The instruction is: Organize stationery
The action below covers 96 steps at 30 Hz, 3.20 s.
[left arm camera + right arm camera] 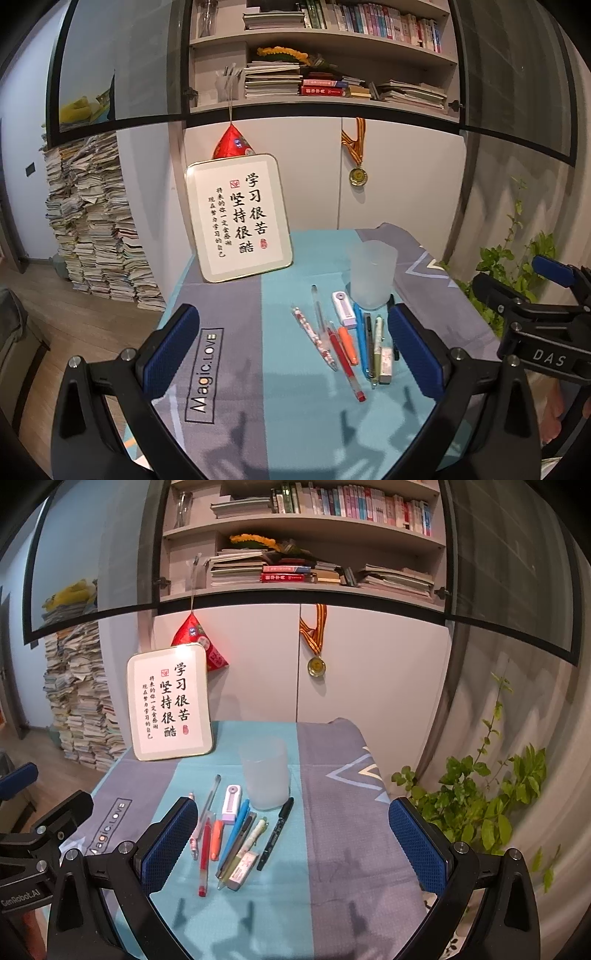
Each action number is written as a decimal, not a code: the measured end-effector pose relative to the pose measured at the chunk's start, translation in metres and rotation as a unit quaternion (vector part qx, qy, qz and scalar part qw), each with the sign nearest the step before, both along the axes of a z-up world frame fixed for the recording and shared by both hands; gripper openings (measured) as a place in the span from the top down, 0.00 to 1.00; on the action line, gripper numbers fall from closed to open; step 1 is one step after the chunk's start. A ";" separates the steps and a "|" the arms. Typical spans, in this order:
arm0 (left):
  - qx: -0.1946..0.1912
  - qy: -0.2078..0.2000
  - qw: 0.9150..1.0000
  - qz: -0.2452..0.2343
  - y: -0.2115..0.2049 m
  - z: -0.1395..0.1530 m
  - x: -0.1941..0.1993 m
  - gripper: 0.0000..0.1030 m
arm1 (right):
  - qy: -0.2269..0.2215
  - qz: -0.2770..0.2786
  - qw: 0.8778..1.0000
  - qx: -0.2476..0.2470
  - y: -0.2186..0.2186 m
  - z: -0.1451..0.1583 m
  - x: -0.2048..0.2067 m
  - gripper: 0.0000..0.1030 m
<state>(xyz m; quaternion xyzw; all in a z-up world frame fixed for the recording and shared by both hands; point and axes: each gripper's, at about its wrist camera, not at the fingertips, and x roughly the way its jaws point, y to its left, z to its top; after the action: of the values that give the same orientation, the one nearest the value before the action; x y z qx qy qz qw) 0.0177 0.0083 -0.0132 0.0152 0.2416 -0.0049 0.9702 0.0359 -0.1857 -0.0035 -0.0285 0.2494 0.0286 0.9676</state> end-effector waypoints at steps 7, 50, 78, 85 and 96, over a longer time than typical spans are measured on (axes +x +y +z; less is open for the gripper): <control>-0.012 0.002 1.000 -0.010 0.003 -0.001 0.003 0.06 | 0.003 -0.001 1.000 0.000 0.000 -0.001 0.003 0.00; -0.016 0.069 0.997 0.010 0.050 -0.076 0.115 0.01 | 0.070 0.097 0.991 -0.065 0.038 -0.094 0.182 0.00; -0.013 0.153 0.988 0.023 0.026 -0.100 0.146 0.02 | 0.026 0.026 0.996 -0.078 -0.033 -0.088 0.113 0.30; 0.004 0.174 0.984 0.037 0.011 -0.109 0.158 0.06 | 0.021 0.013 0.999 -0.029 -0.059 -0.106 0.126 0.30; 0.010 0.192 0.979 0.066 0.011 -0.115 0.165 0.07 | 0.011 0.078 0.996 -0.031 -0.052 -0.113 0.122 0.08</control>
<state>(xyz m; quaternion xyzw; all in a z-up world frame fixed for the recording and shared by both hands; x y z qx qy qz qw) 0.1830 0.0191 -0.1278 0.0077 0.4241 0.0591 0.9037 0.1579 -0.2376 -0.1161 -0.0779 0.2574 0.0963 0.9583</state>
